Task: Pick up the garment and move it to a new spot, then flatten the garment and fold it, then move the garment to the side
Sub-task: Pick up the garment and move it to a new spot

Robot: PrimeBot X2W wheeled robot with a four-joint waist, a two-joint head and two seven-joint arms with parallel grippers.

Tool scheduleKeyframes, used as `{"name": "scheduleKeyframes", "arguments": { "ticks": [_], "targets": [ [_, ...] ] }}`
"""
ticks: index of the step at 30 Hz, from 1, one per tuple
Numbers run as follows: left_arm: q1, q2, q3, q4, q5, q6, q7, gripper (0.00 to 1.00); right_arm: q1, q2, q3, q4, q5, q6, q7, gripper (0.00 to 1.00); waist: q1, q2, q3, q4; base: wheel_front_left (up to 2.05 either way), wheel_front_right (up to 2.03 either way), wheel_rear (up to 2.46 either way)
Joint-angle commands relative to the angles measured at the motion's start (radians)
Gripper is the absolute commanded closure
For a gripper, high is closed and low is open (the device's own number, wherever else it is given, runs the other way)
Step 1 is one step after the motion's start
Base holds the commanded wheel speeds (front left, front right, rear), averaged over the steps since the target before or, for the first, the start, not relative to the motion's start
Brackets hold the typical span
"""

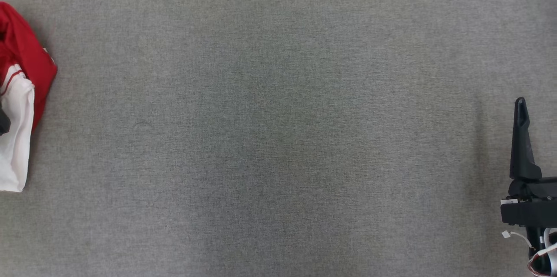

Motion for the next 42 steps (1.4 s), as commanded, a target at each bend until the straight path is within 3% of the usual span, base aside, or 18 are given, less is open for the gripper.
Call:
{"name": "scheduleKeyframes", "arguments": {
  "ticks": [1, 9, 17, 24, 30, 42],
  "targets": [
    [0.017, 0.005, -0.005, 0.015, -0.003, 0.002, -0.035, 1.00, -0.010, 0.003, 0.006, 0.006, -0.004, -0.003, -0.002, 0.00, 0.0000, -0.0001, -0.011, -0.009, 0.00, 0.00, 0.00],
    [-0.016, 0.023, -0.028, 0.002, 0.028, 0.017, -0.226, 1.00, 0.000, 0.022, 0.010, 0.038, 0.001, -0.003, -0.015, 0.00, 0.0000, -0.0001, -0.081, 0.000, 0.00, 0.00, 0.00],
    [-0.108, 0.042, -0.093, -0.119, 0.082, 0.011, -0.363, 1.00, 0.022, 0.064, 0.031, 0.091, 0.012, -0.003, -0.031, 0.00, 0.0000, -0.0001, -0.189, 0.019, 0.00, 0.00, 0.00],
    [-0.185, 0.016, -0.174, -0.301, 0.103, 0.004, -0.331, 1.00, 0.028, 0.099, 0.039, 0.127, 0.021, -0.003, -0.040, 0.00, 0.0000, -0.0001, -0.245, -0.016, 0.00, 0.00, 0.00],
    [-0.220, -0.039, -0.270, -0.518, 0.080, 0.003, -0.237, 1.00, 0.019, 0.134, 0.056, 0.152, 0.031, -0.003, -0.043, 0.00, 0.0000, -0.0001, -0.267, -0.107, 0.00, 0.00, 0.00],
    [-0.079, -0.217, -0.409, -0.714, 0.002, 0.014, -0.148, 1.00, 0.000, 0.186, 0.097, 0.167, 0.056, -0.003, -0.043, 0.00, 0.0000, -0.0001, -0.268, -0.298, 0.00, 0.00, 0.00]
  ]
}}
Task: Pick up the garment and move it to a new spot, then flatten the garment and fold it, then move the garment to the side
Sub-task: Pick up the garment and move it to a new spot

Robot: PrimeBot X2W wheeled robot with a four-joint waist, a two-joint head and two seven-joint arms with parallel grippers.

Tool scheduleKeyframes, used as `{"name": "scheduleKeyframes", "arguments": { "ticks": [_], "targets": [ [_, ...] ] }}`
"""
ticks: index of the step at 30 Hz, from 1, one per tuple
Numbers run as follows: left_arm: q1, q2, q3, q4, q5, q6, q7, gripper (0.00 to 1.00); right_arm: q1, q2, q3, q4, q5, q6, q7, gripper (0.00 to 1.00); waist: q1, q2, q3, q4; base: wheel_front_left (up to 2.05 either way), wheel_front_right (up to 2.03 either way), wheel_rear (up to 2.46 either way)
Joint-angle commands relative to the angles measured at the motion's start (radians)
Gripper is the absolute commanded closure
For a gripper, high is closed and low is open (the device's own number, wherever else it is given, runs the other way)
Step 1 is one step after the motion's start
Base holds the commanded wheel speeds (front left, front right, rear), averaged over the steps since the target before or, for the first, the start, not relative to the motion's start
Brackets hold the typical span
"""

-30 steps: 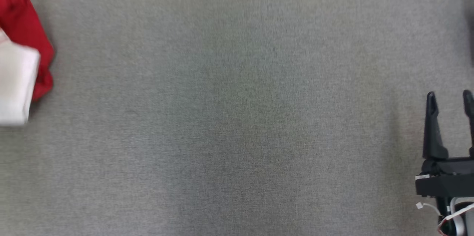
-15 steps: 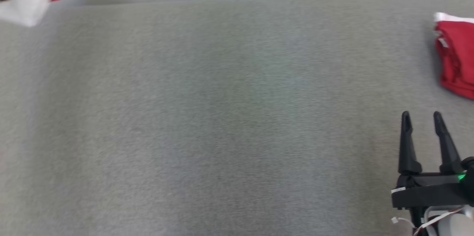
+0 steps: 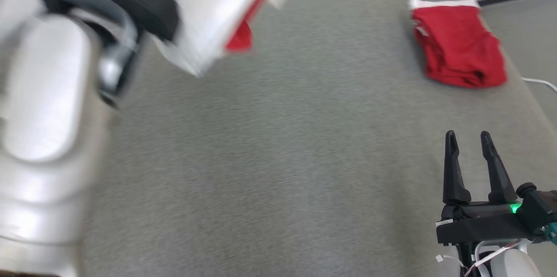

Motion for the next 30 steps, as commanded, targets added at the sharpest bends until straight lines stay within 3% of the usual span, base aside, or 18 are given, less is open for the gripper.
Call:
{"name": "scheduleKeyframes", "arguments": {
  "ticks": [1, 10, 17, 19, 20, 21, 30],
  "targets": [
    [0.036, -0.014, -0.008, -0.008, -0.008, 0.009, -0.007, 1.00, 0.000, 0.004, -0.001, 0.002, 0.008, -0.003, -0.005, 0.00, 0.0001, 0.0000, -0.002, -0.054, 0.00, 0.00, 0.00],
    [0.310, -0.121, -0.081, 0.047, -0.058, 0.045, -0.066, 1.00, 0.008, 0.015, 0.000, 0.001, 0.003, -0.003, -0.005, 0.00, 0.0001, 0.0000, 0.010, -0.042, 0.00, 0.00, 0.00],
    [0.485, -0.151, -0.124, 0.150, -0.085, 0.059, -0.140, 1.00, -0.008, 0.007, 0.022, 0.007, 0.004, -0.003, -0.005, 0.00, 0.0001, 0.0000, 0.012, -0.006, 0.00, 0.00, 0.00],
    [0.501, -0.156, -0.138, 0.164, -0.075, 0.061, -0.166, 0.34, -0.011, 0.004, 0.026, 0.006, -0.001, -0.003, -0.005, 0.00, 0.0001, 0.0000, 0.006, 0.009, 0.00, 0.00, 0.00],
    [0.501, -0.156, -0.138, 0.164, -0.075, 0.061, -0.166, 0.34, -0.011, 0.004, 0.026, 0.006, -0.001, -0.003, -0.005, 0.00, 0.0001, 0.0000, 0.006, 0.009, 0.00, 0.00, 0.00],
    [0.505, -0.155, -0.137, 0.167, -0.075, 0.064, -0.181, 0.00, -0.013, 0.002, 0.029, 0.005, -0.002, -0.003, -0.005, 0.00, 0.0001, 0.0000, 0.002, 0.016, 0.00, 0.00, 0.00],
    [0.553, -0.100, -0.074, 0.110, -0.048, 0.090, -0.277, 0.00, 0.014, -0.018, 0.036, -0.001, -0.003, -0.003, -0.005, 0.00, 0.0001, 0.0000, -0.068, 0.111, 0.00, 0.00, 0.00]
  ]
}}
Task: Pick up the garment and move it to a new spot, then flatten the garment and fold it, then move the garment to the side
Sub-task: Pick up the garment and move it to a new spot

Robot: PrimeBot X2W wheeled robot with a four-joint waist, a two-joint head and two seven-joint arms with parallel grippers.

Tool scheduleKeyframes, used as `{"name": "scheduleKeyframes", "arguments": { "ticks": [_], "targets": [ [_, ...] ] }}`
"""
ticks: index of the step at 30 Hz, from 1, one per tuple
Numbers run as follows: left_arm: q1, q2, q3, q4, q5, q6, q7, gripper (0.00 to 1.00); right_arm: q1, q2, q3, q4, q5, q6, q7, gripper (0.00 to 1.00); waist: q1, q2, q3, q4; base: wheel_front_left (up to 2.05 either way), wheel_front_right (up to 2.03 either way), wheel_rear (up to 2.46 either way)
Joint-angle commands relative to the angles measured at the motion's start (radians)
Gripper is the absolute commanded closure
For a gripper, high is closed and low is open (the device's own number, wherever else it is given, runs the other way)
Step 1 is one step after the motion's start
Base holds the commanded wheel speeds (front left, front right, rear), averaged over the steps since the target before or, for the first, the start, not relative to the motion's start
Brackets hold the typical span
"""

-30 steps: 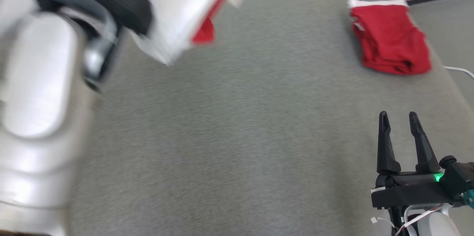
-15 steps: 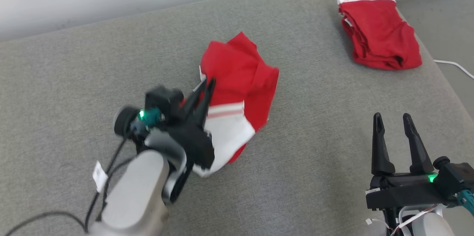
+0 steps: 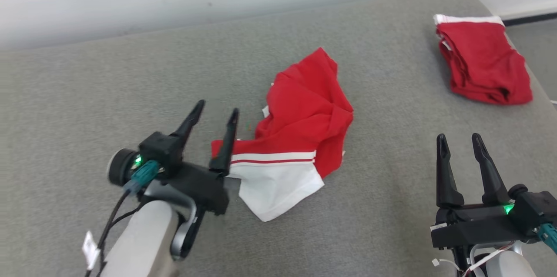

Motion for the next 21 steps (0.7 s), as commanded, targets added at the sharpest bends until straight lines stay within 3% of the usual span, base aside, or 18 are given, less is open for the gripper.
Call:
{"name": "scheduleKeyframes", "arguments": {
  "ticks": [1, 9, 14, 21],
  "targets": [
    [0.038, 0.018, 0.020, -0.023, 0.012, 0.010, -0.007, 0.00, 0.018, -0.009, -0.001, -0.003, -0.002, -0.003, -0.005, 0.00, 0.0001, 0.0000, -0.046, 0.054, 0.00, 0.00, 0.00],
    [0.205, 0.086, 0.165, -0.223, 0.060, 0.027, -0.007, 0.00, 0.053, -0.026, -0.004, -0.016, -0.004, -0.003, -0.005, 0.00, 0.0001, 0.0000, -0.100, 0.146, 0.00, 0.00, 0.00],
    [0.327, 0.093, 0.267, -0.330, 0.090, 0.034, -0.007, 0.00, 0.068, -0.026, -0.003, -0.022, -0.009, -0.003, -0.005, 0.00, 0.0001, 0.0000, -0.120, 0.180, 0.00, 0.00, 0.00],
    [0.475, 0.062, 0.383, -0.425, 0.123, 0.022, -0.007, 0.00, 0.105, -0.026, -0.013, -0.032, -0.005, -0.003, -0.005, 0.00, 0.0001, 0.0000, -0.146, 0.204, 0.00, 0.00, 0.00]
  ]
}}
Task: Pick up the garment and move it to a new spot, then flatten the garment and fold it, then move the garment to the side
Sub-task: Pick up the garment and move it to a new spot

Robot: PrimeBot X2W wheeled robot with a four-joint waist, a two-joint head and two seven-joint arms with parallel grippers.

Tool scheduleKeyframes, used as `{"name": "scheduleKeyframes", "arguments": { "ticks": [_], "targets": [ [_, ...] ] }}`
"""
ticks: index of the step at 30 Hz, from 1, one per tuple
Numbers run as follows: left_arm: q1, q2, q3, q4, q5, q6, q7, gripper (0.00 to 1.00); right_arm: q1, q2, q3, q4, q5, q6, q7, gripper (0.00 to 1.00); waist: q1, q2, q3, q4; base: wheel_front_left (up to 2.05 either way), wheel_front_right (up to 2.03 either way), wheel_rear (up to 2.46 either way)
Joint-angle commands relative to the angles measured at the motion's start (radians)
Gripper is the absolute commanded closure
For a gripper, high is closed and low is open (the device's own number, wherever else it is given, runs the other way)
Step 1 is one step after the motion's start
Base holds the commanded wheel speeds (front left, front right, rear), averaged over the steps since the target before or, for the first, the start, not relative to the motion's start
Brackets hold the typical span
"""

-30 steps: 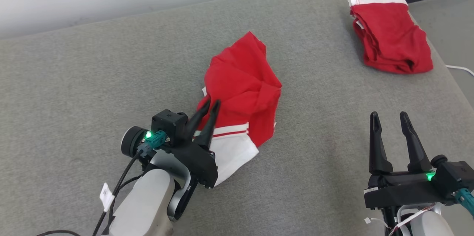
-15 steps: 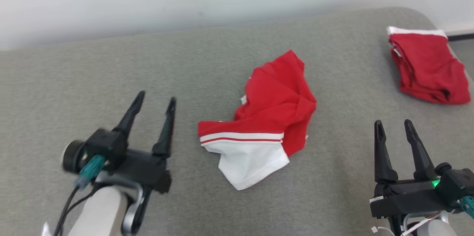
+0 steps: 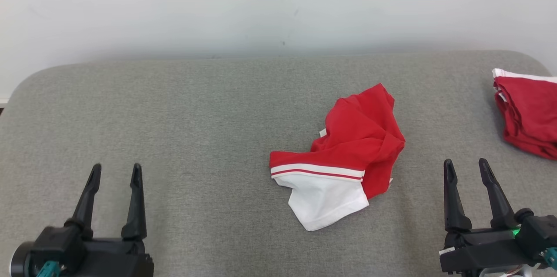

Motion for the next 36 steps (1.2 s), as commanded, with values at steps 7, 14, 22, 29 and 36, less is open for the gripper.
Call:
{"name": "scheduleKeyframes", "arguments": {
  "ticks": [7, 14, 22, 29, 36],
  "targets": [
    [0.098, -0.047, 0.060, -0.026, 0.037, -0.044, 0.000, 0.00, 0.052, -0.016, -0.007, 0.000, 0.009, -0.003, -0.005, 0.00, 0.0001, 0.0000, -0.028, 0.026, 0.00, 0.00, 0.00],
    [0.121, -0.079, 0.086, -0.019, 0.063, -0.063, 0.000, 0.00, 0.074, -0.021, 0.003, 0.003, 0.019, -0.003, -0.005, 0.00, 0.0001, 0.0000, -0.028, 0.028, 0.00, 0.00, 0.00],
    [0.129, -0.105, 0.114, -0.012, 0.090, -0.084, 0.000, 0.00, 0.087, -0.013, 0.011, 0.006, 0.021, -0.003, -0.005, 0.00, 0.0001, 0.0000, -0.025, 0.025, 0.00, 0.00, 0.00],
    [0.121, -0.116, 0.129, -0.006, 0.109, -0.095, 0.000, 0.00, 0.083, -0.015, 0.012, 0.009, 0.024, -0.003, -0.005, 0.00, 0.0001, 0.0000, -0.019, 0.024, 0.00, 0.00, 0.00],
    [0.119, -0.125, 0.138, -0.002, 0.116, -0.104, 0.000, 0.00, 0.083, -0.016, 0.013, 0.012, 0.025, -0.003, -0.005, 0.00, 0.0001, 0.0000, -0.018, 0.024, 0.00, 0.00, 0.00]
  ]
}}
